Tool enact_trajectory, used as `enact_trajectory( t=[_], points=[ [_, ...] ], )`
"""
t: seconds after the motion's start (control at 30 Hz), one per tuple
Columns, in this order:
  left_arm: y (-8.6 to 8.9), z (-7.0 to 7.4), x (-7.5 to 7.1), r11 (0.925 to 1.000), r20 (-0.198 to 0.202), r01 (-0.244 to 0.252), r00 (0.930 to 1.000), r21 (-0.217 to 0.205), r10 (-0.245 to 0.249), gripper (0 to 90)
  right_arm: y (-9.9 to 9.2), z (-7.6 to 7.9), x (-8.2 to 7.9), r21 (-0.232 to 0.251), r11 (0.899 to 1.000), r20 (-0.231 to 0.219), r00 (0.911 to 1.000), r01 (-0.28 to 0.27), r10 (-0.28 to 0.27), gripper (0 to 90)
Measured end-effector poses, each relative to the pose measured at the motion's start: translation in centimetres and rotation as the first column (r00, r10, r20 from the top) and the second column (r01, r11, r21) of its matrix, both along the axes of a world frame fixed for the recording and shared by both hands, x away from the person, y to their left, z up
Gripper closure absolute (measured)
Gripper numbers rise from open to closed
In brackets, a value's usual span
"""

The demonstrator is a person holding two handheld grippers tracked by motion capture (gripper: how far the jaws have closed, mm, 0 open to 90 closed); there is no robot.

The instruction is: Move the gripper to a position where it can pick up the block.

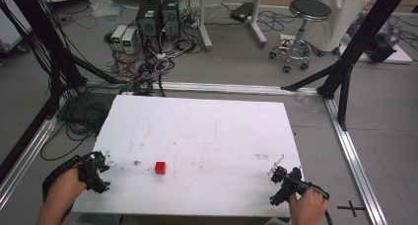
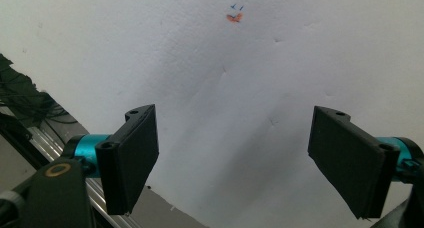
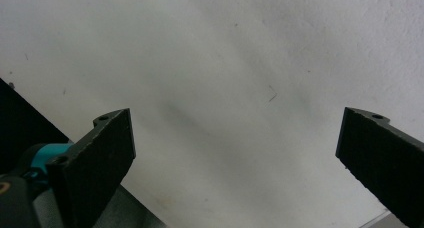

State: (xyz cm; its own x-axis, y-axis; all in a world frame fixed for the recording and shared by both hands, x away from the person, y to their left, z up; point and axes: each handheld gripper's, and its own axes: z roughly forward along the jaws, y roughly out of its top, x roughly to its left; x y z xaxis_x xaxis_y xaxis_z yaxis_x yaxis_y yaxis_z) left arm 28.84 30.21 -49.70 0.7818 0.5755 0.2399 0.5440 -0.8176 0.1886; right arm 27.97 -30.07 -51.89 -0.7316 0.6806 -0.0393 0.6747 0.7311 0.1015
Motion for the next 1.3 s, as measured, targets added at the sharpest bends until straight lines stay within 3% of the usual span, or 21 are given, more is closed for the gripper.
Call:
enact_trajectory(
  t=[0.8,1.07,1.3],
  points=[
    [-0.4,0.1,-0.1,0.9997,0.017,0.023,0.9996,0.004,-0.024,20.6,0.4,0.0,0.1,0.0,1.0,0.006,0.9996,-0.026,0.026,1.5],
    [-1.0,0.4,0.0,0.9984,0.008,0.054,0.9985,0.015,-0.054,20.6,0.4,0.1,-0.1,0.008,1.0,0.007,0.9996,-0.028,0.028,1.6],
    [-1.6,0.5,0.4,0.9928,-0.009,0.117,0.9931,0.022,-0.117,20.7,0.3,0.3,-0.2,0.024,0.999,0.014,0.9996,-0.026,0.025,1.6]
  ],
)
